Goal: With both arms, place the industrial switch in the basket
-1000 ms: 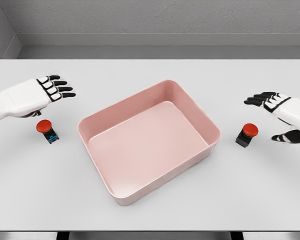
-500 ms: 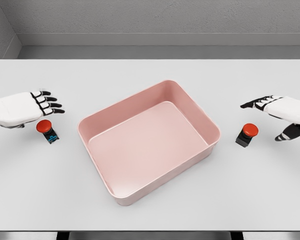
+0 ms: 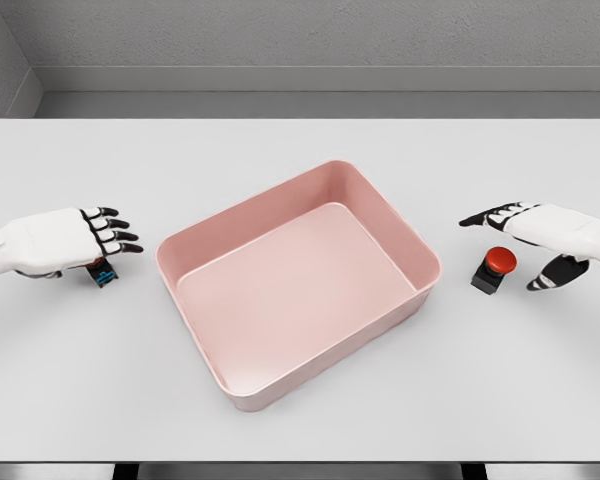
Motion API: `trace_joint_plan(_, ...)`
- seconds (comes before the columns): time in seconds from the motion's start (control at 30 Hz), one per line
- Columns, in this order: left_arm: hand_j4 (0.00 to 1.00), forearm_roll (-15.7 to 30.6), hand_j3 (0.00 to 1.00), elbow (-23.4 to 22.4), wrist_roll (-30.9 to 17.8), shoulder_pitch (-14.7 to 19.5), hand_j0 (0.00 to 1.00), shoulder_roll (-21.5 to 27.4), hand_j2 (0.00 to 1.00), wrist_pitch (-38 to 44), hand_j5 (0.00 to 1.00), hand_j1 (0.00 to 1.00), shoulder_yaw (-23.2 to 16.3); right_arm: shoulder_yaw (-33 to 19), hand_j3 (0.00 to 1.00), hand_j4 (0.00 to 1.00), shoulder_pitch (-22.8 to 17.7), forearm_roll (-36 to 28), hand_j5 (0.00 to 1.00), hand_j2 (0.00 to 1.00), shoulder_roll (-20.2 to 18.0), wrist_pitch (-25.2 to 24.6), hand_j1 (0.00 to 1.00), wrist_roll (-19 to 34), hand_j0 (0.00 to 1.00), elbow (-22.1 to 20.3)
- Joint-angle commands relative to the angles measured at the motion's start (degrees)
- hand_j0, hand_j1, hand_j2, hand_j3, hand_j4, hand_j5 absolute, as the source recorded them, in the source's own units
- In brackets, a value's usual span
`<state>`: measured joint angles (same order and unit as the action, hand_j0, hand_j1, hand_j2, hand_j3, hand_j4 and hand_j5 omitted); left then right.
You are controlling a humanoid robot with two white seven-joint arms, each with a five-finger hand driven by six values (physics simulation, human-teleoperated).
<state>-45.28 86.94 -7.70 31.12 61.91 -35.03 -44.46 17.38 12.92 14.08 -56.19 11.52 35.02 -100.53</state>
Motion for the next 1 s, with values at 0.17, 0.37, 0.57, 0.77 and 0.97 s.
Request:
trace_joint_plan(0.17, 0.55, 0.36, 0.55, 1.04, -0.04, -0.09, 0.55, 0.41, 0.55, 0.03, 0.55, 0.55, 0.07, 3.01, 1.00, 1.00, 0.97, -0.11, 1.00, 1.00, 1.08, -0.53, 1.00, -0.02, 1.00, -0.02)
trace_joint_plan(0.37, 0.35, 0.36, 0.35, 0.95, -1.62, -0.09, 0.35, 0.50, 0.35, 0.03, 0.35, 0.35, 0.07, 3.37, 1.00, 1.00, 0.88, 0.07, 1.00, 1.00, 1.08, -2.29, 1.00, -0.02, 1.00, 0.07)
trace_joint_plan(0.57, 0.16, 0.36, 0.16, 0.77, -1.62, 0.00, 0.16, 0.58, 0.16, 0.03, 0.16, 0.16, 0.42, 4.16, 1.00, 1.00, 0.79, 0.25, 1.00, 1.00, 1.08, -2.29, 1.00, -0.02, 1.00, 0.34)
trace_joint_plan(0.77, 0.05, 0.36, 0.05, 0.77, -1.62, 0.08, 0.05, 0.58, 0.05, 0.03, 0.05, 0.05, 0.60, 4.95, 0.71, 0.71, 0.79, 0.42, 0.71, 0.71, 1.08, -2.29, 0.71, -0.02, 0.71, 0.60)
trace_joint_plan(0.97, 0.03, 1.07, 0.03, 0.69, -1.62, 0.44, 0.03, 0.67, 0.03, 0.03, 0.03, 0.03, 0.86, 4.95, 0.49, 0.49, 0.79, 0.51, 0.49, 0.49, 1.08, -2.20, 0.49, -0.02, 0.49, 0.51)
